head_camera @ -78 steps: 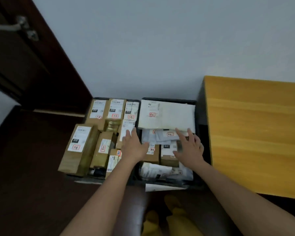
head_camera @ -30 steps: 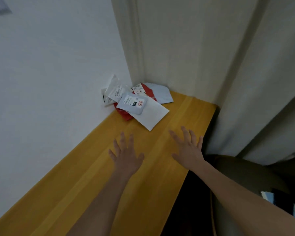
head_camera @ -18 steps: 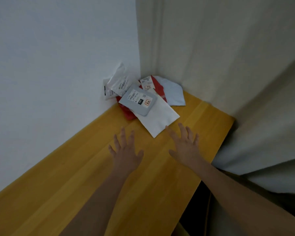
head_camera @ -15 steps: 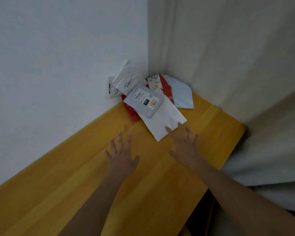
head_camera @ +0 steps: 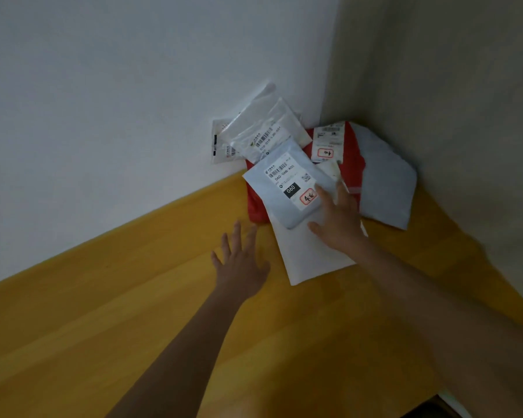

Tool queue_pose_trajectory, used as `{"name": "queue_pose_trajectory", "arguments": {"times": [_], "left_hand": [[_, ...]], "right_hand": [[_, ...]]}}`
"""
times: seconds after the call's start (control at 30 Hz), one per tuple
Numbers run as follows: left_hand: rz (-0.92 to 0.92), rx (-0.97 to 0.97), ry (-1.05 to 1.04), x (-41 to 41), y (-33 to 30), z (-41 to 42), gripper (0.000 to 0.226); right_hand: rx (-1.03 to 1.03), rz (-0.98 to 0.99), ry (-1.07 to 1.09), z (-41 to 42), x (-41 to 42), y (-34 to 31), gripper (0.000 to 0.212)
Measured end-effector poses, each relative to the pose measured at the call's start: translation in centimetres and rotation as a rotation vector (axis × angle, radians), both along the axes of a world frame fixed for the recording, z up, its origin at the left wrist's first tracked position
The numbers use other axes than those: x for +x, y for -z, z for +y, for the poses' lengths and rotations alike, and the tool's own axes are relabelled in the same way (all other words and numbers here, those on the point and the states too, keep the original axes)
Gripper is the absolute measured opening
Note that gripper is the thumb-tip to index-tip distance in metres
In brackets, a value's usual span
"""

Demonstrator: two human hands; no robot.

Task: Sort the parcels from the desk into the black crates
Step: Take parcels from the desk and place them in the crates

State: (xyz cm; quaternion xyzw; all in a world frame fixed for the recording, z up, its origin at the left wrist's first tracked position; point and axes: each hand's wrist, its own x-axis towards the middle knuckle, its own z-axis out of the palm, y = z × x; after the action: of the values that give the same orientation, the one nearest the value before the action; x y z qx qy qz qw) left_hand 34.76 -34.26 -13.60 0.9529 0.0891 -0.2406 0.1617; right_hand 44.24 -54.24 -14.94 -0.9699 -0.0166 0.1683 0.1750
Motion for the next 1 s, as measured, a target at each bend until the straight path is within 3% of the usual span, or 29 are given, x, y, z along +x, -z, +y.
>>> {"name": "queue_pose_trajectory", "arguments": {"times": [0.13,0.4,0.57,0.67,0.8,1.0], "left_hand": [[0.016,0.021,-0.044,0.5,0.3,0.2,0.078],[0.029,-0.048,-0.182,0.7,0.7,0.4,0.080],[0.008,-0.118,-0.265,0.6,0.0,0.1,0.079],[-0.005,-0.294,-0.392,0.6,-0.5,0.0,0.080],[0.118,-0.753,-0.791,0.5,-2.3,0.0,0.077],[0.122,-0.957,-0.941,-1.7,-4.0,1.5,0.069]], "right_hand": [[0.170,0.009,0.106,0.6,3.1,1.0,0.091],[0.212,-0.085,0.254,1.7,3.0,1.6,0.105],[0.480,0.026,0.356,0.9,2.2,1.6,0.049],[0.639,0.195,0.470,0.2,0.8,1.5,0.039],[0.849,0.373,0.530,0.0,-1.8,1.1,0.036],[0.997,0.425,0.423,1.3,-6.2,-2.8,0.027]]}}
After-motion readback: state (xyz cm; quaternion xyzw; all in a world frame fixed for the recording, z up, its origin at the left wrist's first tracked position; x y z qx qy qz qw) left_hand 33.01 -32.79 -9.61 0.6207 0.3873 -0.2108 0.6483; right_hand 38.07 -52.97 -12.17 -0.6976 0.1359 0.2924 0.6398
